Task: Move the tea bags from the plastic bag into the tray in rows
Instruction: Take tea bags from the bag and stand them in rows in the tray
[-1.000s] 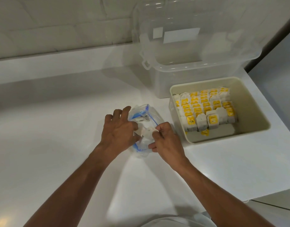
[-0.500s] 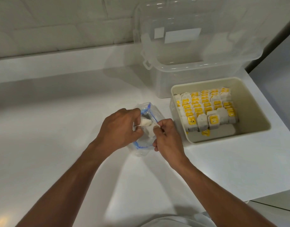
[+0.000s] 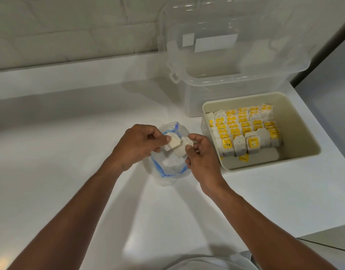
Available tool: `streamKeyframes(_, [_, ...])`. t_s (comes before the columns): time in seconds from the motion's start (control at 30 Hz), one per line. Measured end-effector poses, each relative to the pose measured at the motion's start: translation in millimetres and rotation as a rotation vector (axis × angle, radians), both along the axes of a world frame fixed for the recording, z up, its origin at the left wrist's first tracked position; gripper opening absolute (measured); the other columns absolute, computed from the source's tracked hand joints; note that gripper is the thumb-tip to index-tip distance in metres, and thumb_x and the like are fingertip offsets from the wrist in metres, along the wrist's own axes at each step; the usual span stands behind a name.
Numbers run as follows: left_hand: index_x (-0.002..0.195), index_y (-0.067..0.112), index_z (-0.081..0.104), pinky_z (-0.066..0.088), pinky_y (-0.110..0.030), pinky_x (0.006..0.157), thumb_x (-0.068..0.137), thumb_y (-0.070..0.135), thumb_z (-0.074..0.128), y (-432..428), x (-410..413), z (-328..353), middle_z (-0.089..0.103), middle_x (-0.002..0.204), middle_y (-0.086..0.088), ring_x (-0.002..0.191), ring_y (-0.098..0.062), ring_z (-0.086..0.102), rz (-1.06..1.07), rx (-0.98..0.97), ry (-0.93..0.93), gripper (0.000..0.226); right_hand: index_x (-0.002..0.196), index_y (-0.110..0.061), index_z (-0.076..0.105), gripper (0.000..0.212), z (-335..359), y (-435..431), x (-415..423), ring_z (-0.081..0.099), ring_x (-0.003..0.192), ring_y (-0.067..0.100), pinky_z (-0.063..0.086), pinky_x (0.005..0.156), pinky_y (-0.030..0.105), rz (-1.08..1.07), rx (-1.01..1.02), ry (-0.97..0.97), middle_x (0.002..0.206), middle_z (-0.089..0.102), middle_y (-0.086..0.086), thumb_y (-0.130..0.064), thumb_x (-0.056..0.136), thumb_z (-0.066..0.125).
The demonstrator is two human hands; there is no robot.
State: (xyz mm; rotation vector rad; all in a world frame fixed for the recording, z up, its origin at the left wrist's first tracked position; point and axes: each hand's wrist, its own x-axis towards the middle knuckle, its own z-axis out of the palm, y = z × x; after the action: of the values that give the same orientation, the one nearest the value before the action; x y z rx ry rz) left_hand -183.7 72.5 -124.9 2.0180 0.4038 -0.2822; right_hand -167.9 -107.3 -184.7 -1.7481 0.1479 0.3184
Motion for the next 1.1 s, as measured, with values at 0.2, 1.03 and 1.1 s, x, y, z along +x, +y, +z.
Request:
streamKeyframes(0.2, [0.097,0.019,0.065,0.046,-0.027,0.059,0.085,0.033,0.078,-1,0,-2,0.073,0.074,-0.005,0.064,-0.014,0.067,0.054,-0.133,0.069,0.023,0.110,-0.023,0.061,0.015,3,0,-1,0.061,0.057,-0.001,0.050,0.053,0.016,0.017,-0.066,-0.019,0.089,0.068,-0.001,-0.018,0.097,0.056])
streamKeyframes(1.03, [0.091,0.037,0.071,0.051,-0.035,0.069,0.089,0.026,0.067,-13,3,-9,0.061,0.071,0.013,0.070,-0.008,0.056,-0.182,0.341,-0.254,0.012,0.101,-0.022,0.067,0.008,22,0,-2,0.064,0.062,0.006,0.058,0.061,0.025,0.114,0.015,-0.007,0.080,0.071,-0.002,-0.021,0.095,0.061])
streamKeyframes(1.1, [0.092,0.039,0.071,0.049,-0.031,0.065,0.089,0.022,0.064,-13,4,-6,0.060,0.067,0.014,0.066,-0.007,0.055,-0.208,0.343,-0.248,0.019,0.103,-0.020,0.068,0.010,23,0,0,0.065,0.064,0.005,0.056,0.060,0.023,0.123,-0.006,-0.016,0.082,0.071,-0.002,-0.023,0.095,0.062])
